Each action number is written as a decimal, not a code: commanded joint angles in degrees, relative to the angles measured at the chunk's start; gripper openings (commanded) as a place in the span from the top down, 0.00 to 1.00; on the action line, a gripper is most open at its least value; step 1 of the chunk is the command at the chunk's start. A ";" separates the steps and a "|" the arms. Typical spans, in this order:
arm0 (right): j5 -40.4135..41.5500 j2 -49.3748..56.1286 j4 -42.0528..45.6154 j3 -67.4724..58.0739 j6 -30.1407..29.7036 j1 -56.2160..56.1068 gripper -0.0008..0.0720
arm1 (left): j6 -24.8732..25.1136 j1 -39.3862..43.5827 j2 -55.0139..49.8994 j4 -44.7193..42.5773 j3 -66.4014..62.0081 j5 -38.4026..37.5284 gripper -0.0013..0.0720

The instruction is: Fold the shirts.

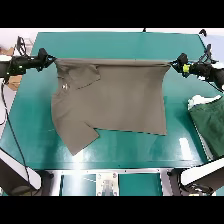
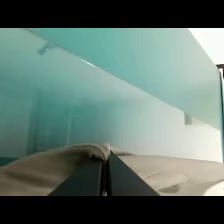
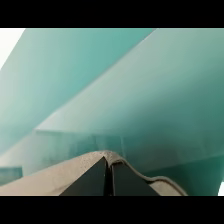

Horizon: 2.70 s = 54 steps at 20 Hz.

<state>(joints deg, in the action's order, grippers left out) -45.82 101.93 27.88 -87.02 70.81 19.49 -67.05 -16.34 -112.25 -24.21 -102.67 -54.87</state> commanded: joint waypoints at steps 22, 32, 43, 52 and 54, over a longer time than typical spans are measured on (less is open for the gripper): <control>-19.45 -3.82 17.46 17.09 2.69 1.66 0.97 | -12.11 0.94 -0.33 -30.73 3.80 -27.21 0.95; -26.71 -7.13 23.15 12.41 8.00 4.52 0.57 | -14.80 -2.03 1.31 -30.42 0.72 -36.11 0.25; -16.13 -53.59 30.05 56.17 13.88 7.50 0.55 | -11.39 -12.04 49.09 -33.40 57.92 -22.99 0.48; -14.08 -58.16 27.19 66.07 14.27 7.48 0.53 | -9.92 -12.04 59.39 -19.10 90.38 -9.01 0.24; -13.20 -58.16 26.29 66.07 14.27 7.48 0.53 | -9.86 -12.04 59.39 -18.71 91.19 -5.81 0.33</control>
<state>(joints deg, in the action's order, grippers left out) -60.16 44.25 55.27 -21.87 84.93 26.94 -77.78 -28.45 -53.67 -46.63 -15.81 -66.50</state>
